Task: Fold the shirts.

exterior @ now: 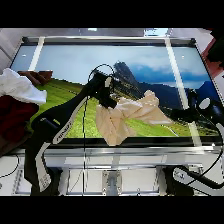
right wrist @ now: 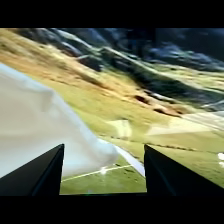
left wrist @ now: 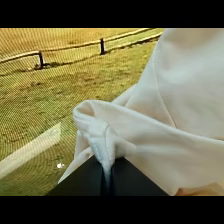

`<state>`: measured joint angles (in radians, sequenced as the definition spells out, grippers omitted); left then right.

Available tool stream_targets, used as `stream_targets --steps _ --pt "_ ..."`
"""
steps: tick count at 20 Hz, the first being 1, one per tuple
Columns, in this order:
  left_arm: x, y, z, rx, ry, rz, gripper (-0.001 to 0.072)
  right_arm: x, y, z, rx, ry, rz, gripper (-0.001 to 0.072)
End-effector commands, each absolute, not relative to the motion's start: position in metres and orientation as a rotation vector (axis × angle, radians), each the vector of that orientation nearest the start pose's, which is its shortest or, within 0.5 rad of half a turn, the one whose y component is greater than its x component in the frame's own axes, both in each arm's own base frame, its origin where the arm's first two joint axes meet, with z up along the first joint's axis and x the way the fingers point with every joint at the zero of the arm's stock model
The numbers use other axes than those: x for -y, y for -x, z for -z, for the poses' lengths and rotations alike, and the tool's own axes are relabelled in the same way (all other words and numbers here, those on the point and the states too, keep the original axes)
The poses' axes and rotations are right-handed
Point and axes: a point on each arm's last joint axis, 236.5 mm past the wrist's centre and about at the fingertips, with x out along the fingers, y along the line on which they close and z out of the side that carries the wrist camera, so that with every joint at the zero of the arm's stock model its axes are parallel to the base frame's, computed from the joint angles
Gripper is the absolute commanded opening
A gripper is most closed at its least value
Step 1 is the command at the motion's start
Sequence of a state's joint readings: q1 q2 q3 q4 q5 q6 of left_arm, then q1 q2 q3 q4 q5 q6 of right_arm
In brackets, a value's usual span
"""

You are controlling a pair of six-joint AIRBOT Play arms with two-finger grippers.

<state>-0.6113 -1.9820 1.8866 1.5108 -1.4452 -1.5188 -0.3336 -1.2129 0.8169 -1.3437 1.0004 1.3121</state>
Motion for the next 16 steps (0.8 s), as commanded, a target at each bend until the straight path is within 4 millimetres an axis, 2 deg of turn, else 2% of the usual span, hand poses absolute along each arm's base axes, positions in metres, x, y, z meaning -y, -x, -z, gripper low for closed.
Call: stream_targets --steps 1,5,9,10,12,13,16 --pt "0.292 -0.394 0.074 -1.492 -0.463 0.563 0.0014 0.046 -0.323 0.076 -1.323 -0.352 -0.031 0.055" --pt "0.292 -0.393 0.074 -1.495 -0.463 0.563 0.0014 0.041 -0.315 0.096 -1.392 -0.367 -0.059 0.0549" --pt "0.293 -0.393 0.074 -1.497 -0.459 0.565 0.0014 0.04 -0.312 0.107 -1.424 -0.379 -0.062 0.0548" --pt "0.293 -0.393 0.074 -1.496 -0.459 0.566 0.0014 0.038 -0.312 0.109 -1.428 -0.386 -0.065 0.0471" --pt "0.293 -0.393 0.074 -1.496 -0.46 0.566 0.0014 0.025 -0.314 0.105 -1.415 -0.395 -0.141 0.0148" --pt "0.293 -0.394 0.073 -1.491 -0.46 0.566 0.0014 0.018 -0.317 0.102 -1.398 -0.409 -0.179 0.0026" --pt "0.292 -0.411 0.055 -1.428 -0.481 0.544 0.0014 -0.001 -0.329 0.089 -1.336 -0.468 -0.259 0.0027"
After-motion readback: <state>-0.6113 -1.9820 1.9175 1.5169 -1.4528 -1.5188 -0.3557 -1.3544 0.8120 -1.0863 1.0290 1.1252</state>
